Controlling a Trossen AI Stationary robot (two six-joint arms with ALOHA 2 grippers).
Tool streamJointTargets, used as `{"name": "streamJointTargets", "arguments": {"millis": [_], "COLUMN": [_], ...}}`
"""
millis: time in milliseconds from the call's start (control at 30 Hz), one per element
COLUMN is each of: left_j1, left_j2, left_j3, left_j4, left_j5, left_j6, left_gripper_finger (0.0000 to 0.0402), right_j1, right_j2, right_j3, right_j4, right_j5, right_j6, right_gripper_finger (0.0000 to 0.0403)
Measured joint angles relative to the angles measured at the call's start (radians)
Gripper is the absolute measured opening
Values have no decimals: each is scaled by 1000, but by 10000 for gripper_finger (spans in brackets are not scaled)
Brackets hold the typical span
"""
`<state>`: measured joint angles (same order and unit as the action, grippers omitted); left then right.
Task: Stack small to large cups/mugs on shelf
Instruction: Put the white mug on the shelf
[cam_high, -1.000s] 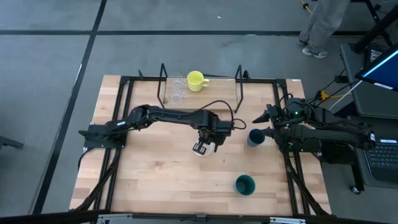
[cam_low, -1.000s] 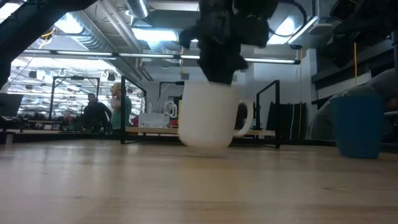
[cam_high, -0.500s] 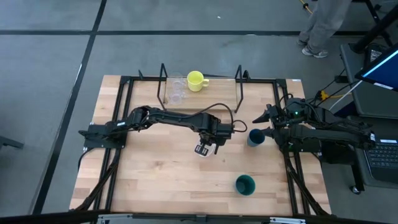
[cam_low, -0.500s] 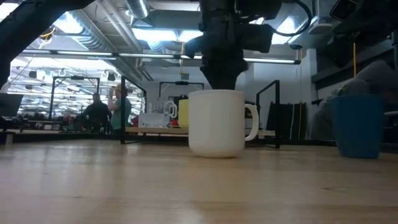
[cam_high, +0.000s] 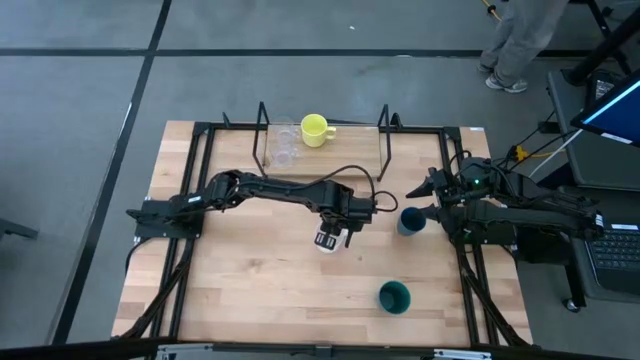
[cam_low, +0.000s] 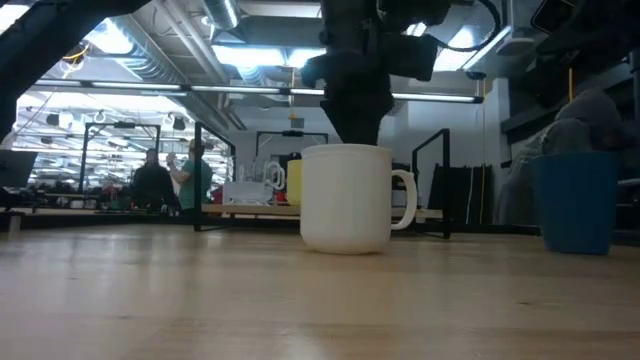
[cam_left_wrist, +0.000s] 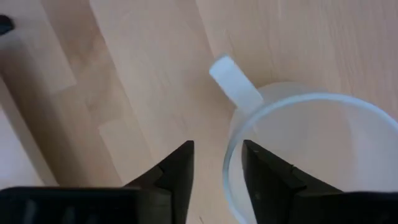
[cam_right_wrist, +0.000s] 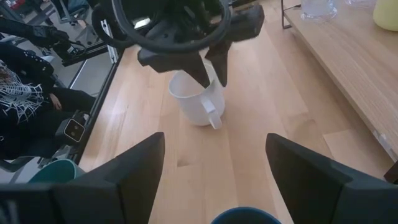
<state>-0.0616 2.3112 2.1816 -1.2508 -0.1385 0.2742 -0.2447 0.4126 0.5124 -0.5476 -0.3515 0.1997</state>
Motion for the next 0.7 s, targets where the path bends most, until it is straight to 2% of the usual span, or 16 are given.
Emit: {"name": "streamJointTargets", "arguments": {"millis": [133, 233, 300, 467, 700], "left_j1": [-6, -17, -24, -49, -116], "left_j2": [-1, -1, -5, -40, -39], "left_j3": [67, 135, 177, 156, 155], "left_j4": [-12, -32, -54, -48, -47], "left_j5": [-2, 0, 1, 60, 70], "left_j6": [-17, -84, -182, -587, -840], "left_gripper_finger": [150, 157, 158, 159, 159], "right_j1": [0, 0, 0, 0, 0], "right_j2": [0, 0, 0, 1, 5], "right_j3": [0, 0, 0, 0, 0], "right_j4": [0, -1, -1, -3, -3], "right_j5": [0, 0, 0, 0, 0], "right_j6": [0, 0, 0, 0, 0], "right_gripper_finger": [282, 282, 282, 282, 282]}}
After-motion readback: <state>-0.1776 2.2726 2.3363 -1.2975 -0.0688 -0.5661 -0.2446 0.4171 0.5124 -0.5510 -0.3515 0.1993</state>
